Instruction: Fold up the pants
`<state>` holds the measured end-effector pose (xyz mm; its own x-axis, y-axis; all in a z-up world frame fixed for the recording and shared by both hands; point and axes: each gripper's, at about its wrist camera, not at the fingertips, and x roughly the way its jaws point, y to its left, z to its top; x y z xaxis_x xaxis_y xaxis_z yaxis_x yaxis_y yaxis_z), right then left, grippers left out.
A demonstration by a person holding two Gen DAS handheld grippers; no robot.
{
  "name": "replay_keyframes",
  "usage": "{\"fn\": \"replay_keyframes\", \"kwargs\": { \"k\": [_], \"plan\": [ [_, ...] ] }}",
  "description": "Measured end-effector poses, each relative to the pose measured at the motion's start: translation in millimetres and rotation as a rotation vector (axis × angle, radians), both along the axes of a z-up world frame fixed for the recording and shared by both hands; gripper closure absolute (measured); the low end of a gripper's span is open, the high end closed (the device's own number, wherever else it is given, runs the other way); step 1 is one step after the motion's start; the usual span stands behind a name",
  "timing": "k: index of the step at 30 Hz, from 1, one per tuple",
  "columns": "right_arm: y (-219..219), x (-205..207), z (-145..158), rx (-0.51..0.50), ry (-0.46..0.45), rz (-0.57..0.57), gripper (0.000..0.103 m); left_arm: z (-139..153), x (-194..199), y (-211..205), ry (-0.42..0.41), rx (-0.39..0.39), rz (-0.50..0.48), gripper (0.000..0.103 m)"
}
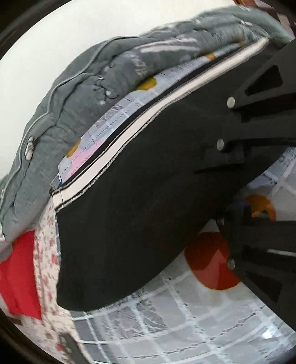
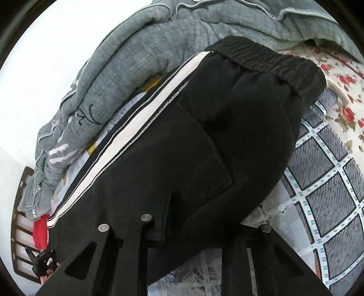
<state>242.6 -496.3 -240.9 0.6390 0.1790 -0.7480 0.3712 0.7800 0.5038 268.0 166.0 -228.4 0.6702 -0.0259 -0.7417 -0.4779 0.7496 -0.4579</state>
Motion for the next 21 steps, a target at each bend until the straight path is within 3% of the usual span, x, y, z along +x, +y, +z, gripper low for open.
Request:
{"fn": "replay_keyframes", "kwargs": {
  "k": [4,10,16,21],
  "plan": [
    [-0.6,-9.7,9.5,-0.016,-0.06,0.001,0.095,7.9,-6.1,-5.1,0.015,0.054,-0.013,0.089],
    [3.6,-39.6,29.6,-0.051,-0.113,0.023,0.096,29.4,-32.9,-9.9,0.026,0.137,-0.032,0.09],
    [8.0,-96.6,45.9,-0.074,-0.112,0.061,0.096,30.2,-88.3,-3.9,0.051,0.124,-0.028,0.09],
    [8.5,-166.7,43.6,-0.121,-0.109,0.065,0.096,29.1,-128.8,-7.1,0.053,0.121,-0.082,0.09]
  ]
}}
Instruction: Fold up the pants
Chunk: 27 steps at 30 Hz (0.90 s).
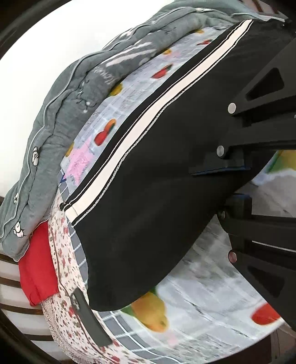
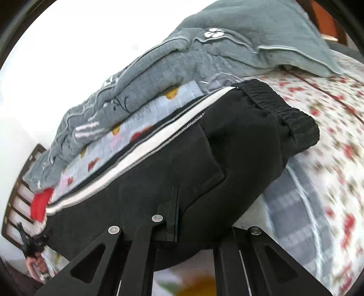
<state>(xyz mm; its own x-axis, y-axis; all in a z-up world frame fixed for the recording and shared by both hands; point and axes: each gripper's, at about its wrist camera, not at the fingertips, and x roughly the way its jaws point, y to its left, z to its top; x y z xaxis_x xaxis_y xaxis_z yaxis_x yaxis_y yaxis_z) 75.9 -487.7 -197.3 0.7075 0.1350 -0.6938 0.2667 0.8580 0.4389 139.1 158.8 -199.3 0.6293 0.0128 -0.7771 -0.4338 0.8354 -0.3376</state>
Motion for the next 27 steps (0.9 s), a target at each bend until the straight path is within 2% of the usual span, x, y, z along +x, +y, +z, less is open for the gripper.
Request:
{"fn": "replay_keyframes", "kwargs": {
  "k": [3,6,8,9,10,13,16,19,20,21,22,23,25,27],
  "plan": [
    [-1.8,-34.6,-9.5,-0.015,0.001,-0.028,0.095,-2.9,-18.6,-3.0,-0.013,-0.008,-0.038,0.089],
    [-6.2,-66.9,-19.3,-0.021,0.017,-0.074,0.087,-7.6,-33.5,-4.7,-0.006,0.001,-0.084,0.084],
    [-10.3,-80.9,-18.5,-0.045,0.022,-0.112,0.066,-7.2,-41.1,-4.0,-0.009,0.03,-0.11,0.076],
    [-13.1,-86.5,-16.2,-0.061,0.017,-0.137,0.053,-6.2,-43.8,-3.5,-0.007,0.051,-0.11,0.063],
    [-17.6,-92.6,-12.8,-0.078,-0.001,-0.17,0.051,-4.8,-48.4,-2.8,-0.003,0.094,-0.092,0.051],
    [-40.5,-91.7,-9.2,-0.057,-0.024,-0.231,0.042,-2.3,-58.5,-5.6,-0.048,0.169,-0.098,0.047],
    [-68.7,-72.0,-21.9,0.054,-0.015,-0.265,0.032,-3.7,-59.8,-9.9,-0.043,0.219,-0.078,0.047],
    [-89.3,-54.1,-37.1,0.174,-0.038,-0.311,0.031,-4.2,-63.7,-8.4,-0.049,0.18,-0.035,0.046],
    [-92.5,-47.3,-36.1,0.176,-0.048,-0.321,0.034,-3.2,-65.4,-7.1,-0.054,0.17,-0.023,0.047],
    [-93.3,-42.6,-32.7,0.154,-0.05,-0.326,0.047,-2.0,-67.6,-6.1,-0.064,0.165,-0.012,0.047],
    [-92.1,-37.5,-25.8,0.085,-0.039,-0.339,0.065,2.0,-70.8,-4.6,-0.086,0.169,0.003,0.047],
    [-91.1,-36.3,-18.8,0.033,-0.06,-0.337,0.068,5.9,-72.0,-4.4,-0.104,0.175,0.011,0.047],
    [-92.0,-43.4,-5.5,0.007,-0.165,-0.318,0.068,16.5,-78.1,-4.4,-0.177,0.19,0.016,0.046],
    [-95.7,-41.9,-5.2,-0.029,-0.147,-0.317,0.068,25.3,-83.1,-4.0,-0.233,0.202,0.007,0.042]
  ]
}}
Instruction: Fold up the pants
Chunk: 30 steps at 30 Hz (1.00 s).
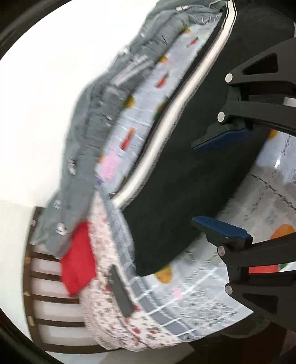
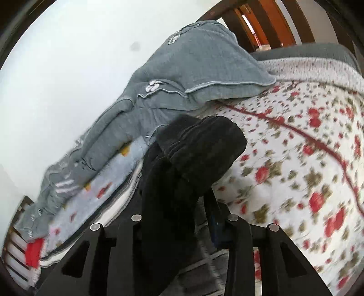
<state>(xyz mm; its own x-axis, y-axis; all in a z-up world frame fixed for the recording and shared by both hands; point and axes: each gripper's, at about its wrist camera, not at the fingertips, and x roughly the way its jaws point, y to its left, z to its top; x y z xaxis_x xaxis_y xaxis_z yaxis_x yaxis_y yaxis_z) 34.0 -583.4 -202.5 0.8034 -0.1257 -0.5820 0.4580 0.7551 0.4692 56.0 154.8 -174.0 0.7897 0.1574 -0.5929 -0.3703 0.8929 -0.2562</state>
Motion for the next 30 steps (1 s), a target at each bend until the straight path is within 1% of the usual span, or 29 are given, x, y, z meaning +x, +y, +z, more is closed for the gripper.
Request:
{"fn": "replay_keyframes", "kwargs": {
  "k": [1,2,4,6,7,8,10,11,12,14,17,20,22,25,28,29,30],
  "plan": [
    [-1.7,6.6,-6.2,-0.029,0.059,0.002,0.067,2.6,0.5,0.9,-0.008,0.002,-0.006,0.04],
    [-2.3,10.3,-11.5,-0.039,0.099,0.006,0.064,4.0,2.5,2.3,-0.006,0.003,-0.015,0.04],
    [-2.7,10.9,-18.7,-0.037,0.147,0.02,0.061,6.6,11.0,5.0,0.013,0.017,-0.033,0.04],
    [0.6,2.9,-10.8,-0.08,0.153,0.011,0.058,9.5,21.0,6.3,0.028,0.034,-0.046,0.04],
    [3.5,-1.2,-2.9,-0.129,0.168,-0.01,0.056,11.7,30.4,7.0,0.045,0.051,-0.061,0.04],
    [7.4,-5.2,5.9,-0.173,0.18,-0.028,0.055,13.1,38.3,6.9,0.06,0.061,-0.077,0.04],
    [16.2,-9.2,19.9,-0.212,0.179,-0.039,0.055,16.1,55.9,7.1,0.087,0.087,-0.116,0.04],
    [21.4,-8.9,24.7,-0.211,0.191,-0.037,0.055,17.2,64.2,8.2,0.091,0.096,-0.136,0.04],
    [27.9,-8.2,30.2,-0.236,0.199,-0.03,0.055,18.4,74.1,10.1,0.09,0.108,-0.159,0.04],
    [43.2,-4.8,42.3,-0.283,0.203,-0.02,0.055,18.6,88.6,13.8,0.099,0.133,-0.156,0.04],
    [60.7,6.8,52.5,-0.289,0.191,0.004,0.051,16.8,114.4,26.7,0.122,0.163,-0.139,0.04],
    [78.0,24.3,56.5,-0.298,0.203,0.038,0.05,10.6,140.9,43.1,0.152,0.176,-0.111,0.04],
    [88.9,37.6,57.2,-0.309,0.212,0.054,0.05,4.7,157.7,54.0,0.178,0.182,-0.109,0.041],
    [103.3,54.5,57.2,-0.317,0.215,0.082,0.05,-5.6,181.2,68.2,0.222,0.174,-0.111,0.041],
    [115.9,70.7,54.6,-0.326,0.231,0.108,0.05,-15.0,196.3,77.4,0.25,0.147,-0.084,0.041],
    [118.4,75.4,52.6,-0.326,0.238,0.114,0.05,-19.7,202.5,81.1,0.261,0.128,-0.073,0.042],
    [120.7,80.0,50.5,-0.327,0.243,0.12,0.05,-22.5,206.6,83.0,0.265,0.12,-0.071,0.05]
  ]
}}
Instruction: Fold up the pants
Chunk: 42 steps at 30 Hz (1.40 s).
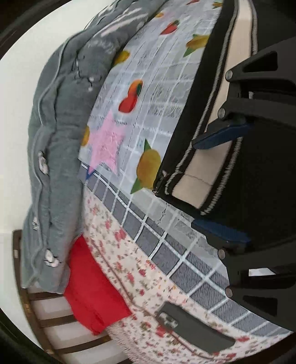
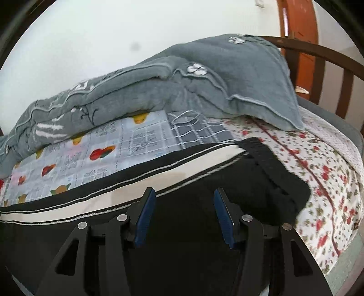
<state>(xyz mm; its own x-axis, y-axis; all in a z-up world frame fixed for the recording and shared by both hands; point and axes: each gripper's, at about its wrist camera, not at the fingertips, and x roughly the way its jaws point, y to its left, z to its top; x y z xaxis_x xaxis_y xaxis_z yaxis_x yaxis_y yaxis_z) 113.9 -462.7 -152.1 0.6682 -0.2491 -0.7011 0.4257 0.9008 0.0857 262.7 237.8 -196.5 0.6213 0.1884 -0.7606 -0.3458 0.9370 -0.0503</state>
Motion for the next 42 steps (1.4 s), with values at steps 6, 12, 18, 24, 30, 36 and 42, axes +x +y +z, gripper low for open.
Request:
{"fn": "replay_keyframes", "kwargs": {
  "k": [6,12,18,24,30,36,42],
  "plan": [
    [14.4,25.7,-14.7,0.008,0.033,0.028,0.05,15.1,-1.7,-6.4,-0.1,0.028,-0.049,0.088],
    [28.6,52.2,-22.2,0.002,0.061,0.067,0.05,17.1,12.3,-2.0,-0.106,0.043,-0.045,0.089],
    [54.2,93.0,-26.3,-0.089,0.124,0.241,0.038,-1.6,19.9,4.9,-0.078,-0.004,-0.035,0.088],
    [75.4,144.1,-37.0,-0.15,0.183,0.551,0.029,-7.5,19.8,10.8,-0.077,-0.051,-0.037,0.087],
    [85.8,164.6,-67.5,-0.176,0.279,0.713,0.039,-9.3,20.7,9.9,-0.075,-0.047,-0.04,0.087],
    [111.2,141.9,-67.4,-0.283,0.275,0.865,0.1,-9.0,19.6,11.0,-0.077,-0.05,-0.04,0.087],
    [90.0,139.1,-33.4,-0.181,0.1,0.81,0.1,-1.0,15.1,10.8,-0.124,-0.059,-0.038,0.087]
  ]
}}
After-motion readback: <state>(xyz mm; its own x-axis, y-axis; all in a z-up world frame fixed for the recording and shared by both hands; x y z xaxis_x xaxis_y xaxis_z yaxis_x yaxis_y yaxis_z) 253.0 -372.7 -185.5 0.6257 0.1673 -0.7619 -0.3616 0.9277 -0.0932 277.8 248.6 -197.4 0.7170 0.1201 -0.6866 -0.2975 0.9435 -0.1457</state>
